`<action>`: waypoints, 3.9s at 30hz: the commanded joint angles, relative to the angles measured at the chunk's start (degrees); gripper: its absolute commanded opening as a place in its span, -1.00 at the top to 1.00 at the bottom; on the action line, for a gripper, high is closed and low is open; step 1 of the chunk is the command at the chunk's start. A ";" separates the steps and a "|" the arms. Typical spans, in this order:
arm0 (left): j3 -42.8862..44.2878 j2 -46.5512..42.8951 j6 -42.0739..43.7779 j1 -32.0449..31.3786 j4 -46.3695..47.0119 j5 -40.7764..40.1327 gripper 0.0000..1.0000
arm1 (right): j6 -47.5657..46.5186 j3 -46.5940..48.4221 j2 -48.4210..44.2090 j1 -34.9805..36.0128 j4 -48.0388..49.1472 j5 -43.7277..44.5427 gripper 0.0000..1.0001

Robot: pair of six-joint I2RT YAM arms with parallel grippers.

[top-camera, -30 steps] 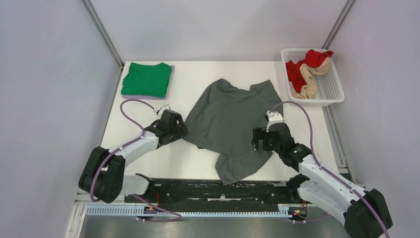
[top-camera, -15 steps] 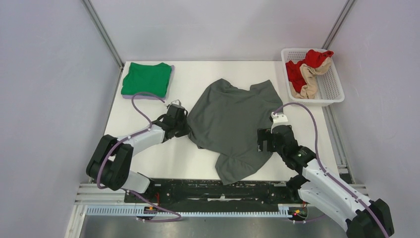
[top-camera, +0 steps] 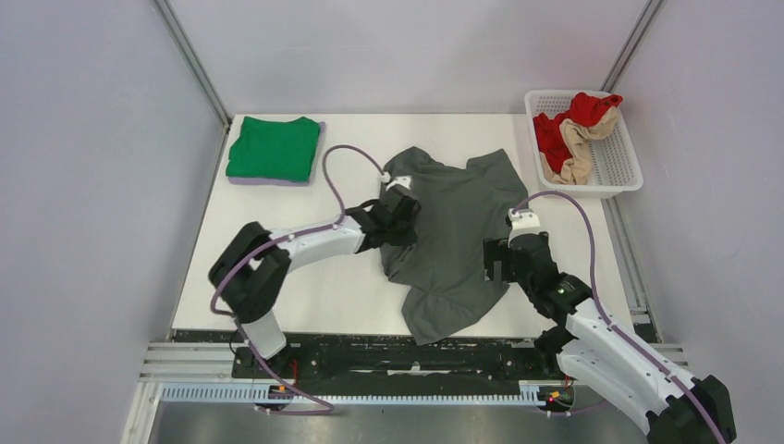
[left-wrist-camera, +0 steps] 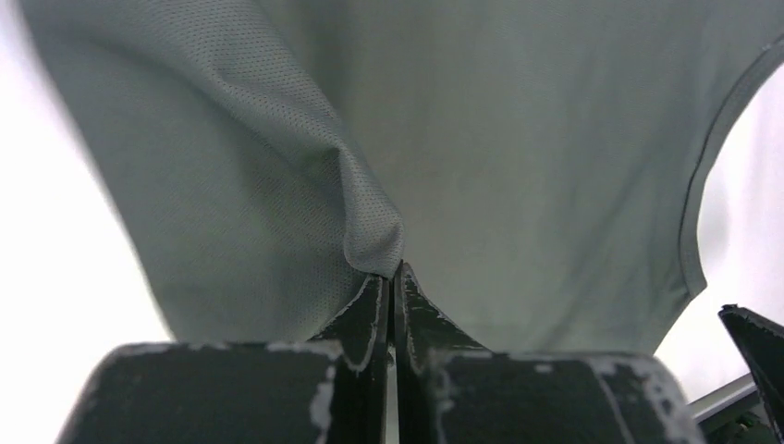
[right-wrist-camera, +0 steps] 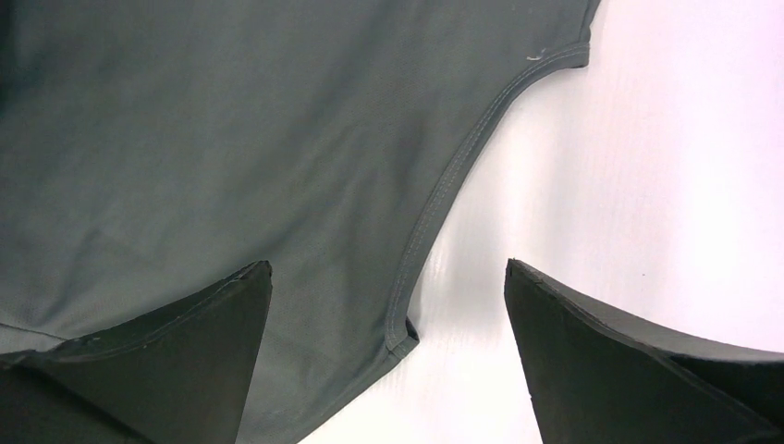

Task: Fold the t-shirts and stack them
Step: Flatten out the tshirt

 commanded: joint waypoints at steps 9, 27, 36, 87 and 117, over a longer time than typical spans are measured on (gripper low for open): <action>12.17 9.06 2.84 -6.84 -3.74 3.37 -0.75 | -0.73 -0.18 -1.09 0.10 0.63 3.28 -0.96; -2.42 -9.78 3.11 -6.75 -13.00 -5.04 -0.78 | -2.01 -1.47 0.10 0.10 3.50 0.70 -0.96; 0.49 -1.34 3.03 -6.59 -14.00 -7.45 -0.11 | -2.28 -2.03 0.02 0.15 4.33 -1.54 -0.96; -14.46 -33.03 0.69 21.09 -18.84 -28.35 0.96 | 5.09 -3.85 18.82 -0.44 7.84 2.56 -0.96; -31.40 -43.78 -8.71 21.11 -13.27 -16.14 0.96 | 6.46 3.51 12.97 -7.89 0.29 -7.41 -0.96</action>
